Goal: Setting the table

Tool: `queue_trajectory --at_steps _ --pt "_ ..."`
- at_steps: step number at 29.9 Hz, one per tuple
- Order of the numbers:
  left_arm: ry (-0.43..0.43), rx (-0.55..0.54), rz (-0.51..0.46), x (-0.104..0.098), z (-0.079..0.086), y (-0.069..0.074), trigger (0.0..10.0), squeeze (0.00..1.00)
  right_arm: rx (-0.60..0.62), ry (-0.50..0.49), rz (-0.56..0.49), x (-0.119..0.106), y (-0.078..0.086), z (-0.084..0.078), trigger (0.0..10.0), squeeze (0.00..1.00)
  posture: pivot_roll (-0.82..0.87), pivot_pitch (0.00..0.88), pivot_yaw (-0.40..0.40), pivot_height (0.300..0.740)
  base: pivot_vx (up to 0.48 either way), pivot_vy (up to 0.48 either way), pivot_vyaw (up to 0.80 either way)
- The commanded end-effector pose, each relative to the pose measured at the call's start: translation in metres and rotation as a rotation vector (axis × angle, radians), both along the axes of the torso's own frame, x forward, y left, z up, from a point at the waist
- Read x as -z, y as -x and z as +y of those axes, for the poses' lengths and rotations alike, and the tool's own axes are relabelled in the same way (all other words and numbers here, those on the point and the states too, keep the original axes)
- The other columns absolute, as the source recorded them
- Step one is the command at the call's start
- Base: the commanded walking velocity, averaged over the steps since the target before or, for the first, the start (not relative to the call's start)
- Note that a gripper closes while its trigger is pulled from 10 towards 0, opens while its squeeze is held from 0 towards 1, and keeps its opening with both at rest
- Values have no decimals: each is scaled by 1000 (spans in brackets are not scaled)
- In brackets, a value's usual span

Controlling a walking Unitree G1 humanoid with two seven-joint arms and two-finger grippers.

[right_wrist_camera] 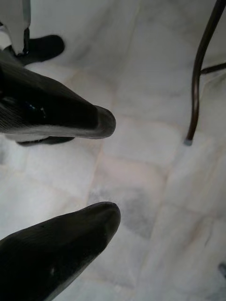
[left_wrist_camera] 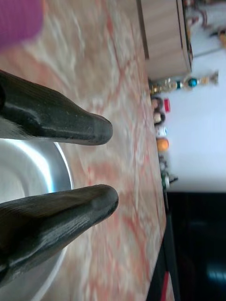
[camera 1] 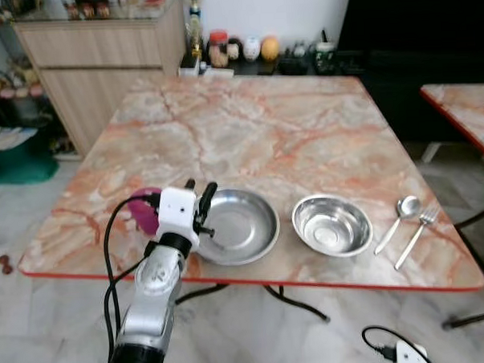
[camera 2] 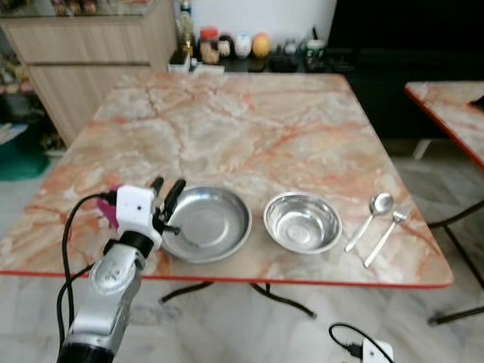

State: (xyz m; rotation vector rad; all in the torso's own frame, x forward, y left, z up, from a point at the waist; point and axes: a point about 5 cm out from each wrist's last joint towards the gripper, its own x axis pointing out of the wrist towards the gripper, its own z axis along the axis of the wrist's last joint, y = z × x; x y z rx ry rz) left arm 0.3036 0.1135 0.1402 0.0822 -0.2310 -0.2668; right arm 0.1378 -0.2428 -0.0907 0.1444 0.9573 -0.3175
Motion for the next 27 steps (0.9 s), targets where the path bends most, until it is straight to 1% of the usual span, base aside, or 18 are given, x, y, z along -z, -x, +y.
queue_trajectory --at_steps 1,3,5,6,7,10,11,12,13,15,17,19,20,21,23,26,27 --pt "8 17 1 -3 -6 4 10000 0 -4 11 20 1 6 -4 10000 0 133 0 -48 740 0 0 0" --pt "0 -7 30 -1 -2 9 10000 0 -8 12 23 1 7 -5 10000 0 139 0 -48 740 0 0 0" --pt "2 -14 33 -1 -1 11 10000 0 -7 12 23 1 7 -5 10000 0 139 0 -48 740 0 0 0" --pt "22 -16 50 -1 2 14 10000 0 -7 13 24 1 7 -5 10000 0 139 0 -48 740 0 0 0" --pt "61 -16 102 1 5 18 10000 0 -10 15 28 1 7 -5 10000 0 152 0 -45 740 0 0 0" --pt "136 -23 182 6 12 23 10000 0 -14 15 32 2 7 -4 10000 0 157 0 -46 740 0 0 0" --pt "169 -30 211 7 15 24 10000 1000 -15 14 32 2 7 -4 10000 0 155 0 -44 740 0 0 0" --pt "191 -34 232 8 17 25 10000 1000 -16 14 32 2 7 -4 10000 0 155 0 -44 740 0 0 0" --pt "210 -62 258 9 24 26 10000 1000 -19 13 32 1 6 -4 10000 0 155 0 -43 740 0 0 0" --pt "200 -92 350 16 30 26 10000 1000 -34 17 45 2 6 -4 10000 0 162 0 -45 740 0 0 0" --pt "211 -64 406 21 28 26 10000 1000 -54 19 48 1 6 -4 10000 0 167 0 -46 740 0 0 0" --pt "207 -61 414 21 28 26 10000 1000 -53 18 47 1 5 -4 10000 0 167 0 -46 740 0 0 0" --pt "207 -85 426 22 28 24 10000 1000 -48 17 45 1 5 -4 10000 0 164 0 -46 740 0 0 0" --pt "236 -115 444 22 29 22 10000 1000 -47 17 44 1 5 -4 10000 0 158 0 -44 740 0 0 0" --pt "267 -128 458 21 28 22 10000 1000 -47 16 43 1 5 -4 10000 0 153 0 -43 740 0 0 0" --pt "270 -143 522 18 22 21 10000 1000 -50 18 44 1 4 -4 10000 0 152 0 -44 740 0 0 0" --pt "274 -145 529 18 22 21 10000 1000 -50 18 44 1 4 -4 10000 0 152 0 -44 740 0 0 0"
